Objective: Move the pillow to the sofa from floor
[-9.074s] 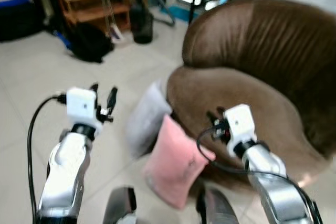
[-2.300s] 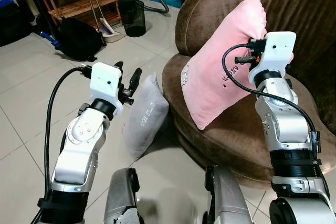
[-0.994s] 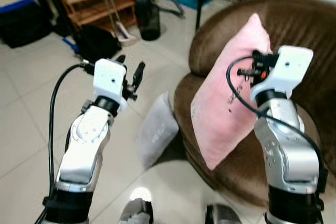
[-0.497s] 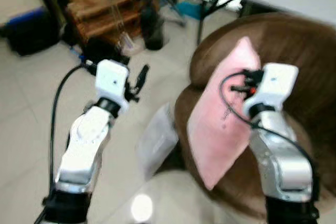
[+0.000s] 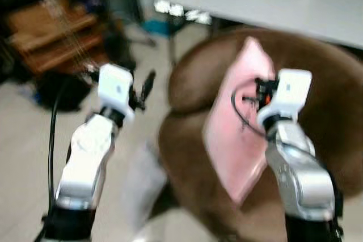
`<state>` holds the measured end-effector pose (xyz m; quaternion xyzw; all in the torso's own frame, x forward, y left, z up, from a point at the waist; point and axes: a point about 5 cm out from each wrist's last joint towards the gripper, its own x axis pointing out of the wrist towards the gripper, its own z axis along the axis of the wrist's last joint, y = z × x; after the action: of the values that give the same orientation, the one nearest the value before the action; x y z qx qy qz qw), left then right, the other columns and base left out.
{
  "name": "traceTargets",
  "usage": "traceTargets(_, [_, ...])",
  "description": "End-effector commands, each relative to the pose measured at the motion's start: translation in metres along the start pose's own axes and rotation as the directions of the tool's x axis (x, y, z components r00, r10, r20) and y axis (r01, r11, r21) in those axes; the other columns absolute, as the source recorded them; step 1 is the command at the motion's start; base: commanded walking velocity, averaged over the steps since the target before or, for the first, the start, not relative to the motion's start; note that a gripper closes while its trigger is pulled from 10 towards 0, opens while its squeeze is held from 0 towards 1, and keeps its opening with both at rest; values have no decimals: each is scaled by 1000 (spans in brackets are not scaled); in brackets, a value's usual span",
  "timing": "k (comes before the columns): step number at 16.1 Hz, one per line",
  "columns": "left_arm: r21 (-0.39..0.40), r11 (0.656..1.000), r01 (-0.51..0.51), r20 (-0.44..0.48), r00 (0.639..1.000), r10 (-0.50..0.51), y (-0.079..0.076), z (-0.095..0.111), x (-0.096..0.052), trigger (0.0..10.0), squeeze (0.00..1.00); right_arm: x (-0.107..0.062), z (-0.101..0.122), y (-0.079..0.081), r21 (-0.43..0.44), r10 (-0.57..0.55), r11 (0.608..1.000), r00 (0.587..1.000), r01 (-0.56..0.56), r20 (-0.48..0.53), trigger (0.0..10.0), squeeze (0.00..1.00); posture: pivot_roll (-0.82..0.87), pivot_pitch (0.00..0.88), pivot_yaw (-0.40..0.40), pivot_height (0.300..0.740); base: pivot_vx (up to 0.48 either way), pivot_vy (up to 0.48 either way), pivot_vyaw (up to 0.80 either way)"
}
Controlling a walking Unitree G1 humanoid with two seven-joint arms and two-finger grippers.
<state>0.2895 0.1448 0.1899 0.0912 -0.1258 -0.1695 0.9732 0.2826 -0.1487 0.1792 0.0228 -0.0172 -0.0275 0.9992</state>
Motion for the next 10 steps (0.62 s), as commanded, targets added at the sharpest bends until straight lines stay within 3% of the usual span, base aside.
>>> traceTargets(1, [7, 1000, 20, 11, 1000, -20, -2, 3, 0, 10000, 0, -1, 9, -4, 9, -24, 1000, 999, 24, 38, 10000, 0, -68, 0, 52, 740, 375, 0, 0])
traceTargets(5, [4, 999, 40, 8, 999, -41, -3, 3, -2, 10000, 0, -3, 6, -5, 8, -34, 999, 999, 34, 22, 10000, 0, -67, 0, 60, 740, 369, 0, -800])
traceTargets(7, [0, 998, 60, -17, 998, -60, -6, 0, -4, 10000, 0, -4, 5, -4, -5, -26, 1000, 999, 26, 19, 10000, 0, -66, 0, 59, 740, 337, 0, 0])
traceTargets(8, [-8, 987, 160, -85, 983, -160, -14, -10, -12, 10000, 0, -6, 3, 0, -7, -4, 1000, 1000, 4, 9, 10000, 0, -61, 5, 59, 740, 0, 0, 0])
traceTargets(10, [13, 966, 258, -127, 959, -254, -19, -16, -22, 10000, 0, -7, 1, 2, 1, 31, 1000, 999, -31, -4, 10000, 0, -51, 27, 58, 740, 0, 0, 0])
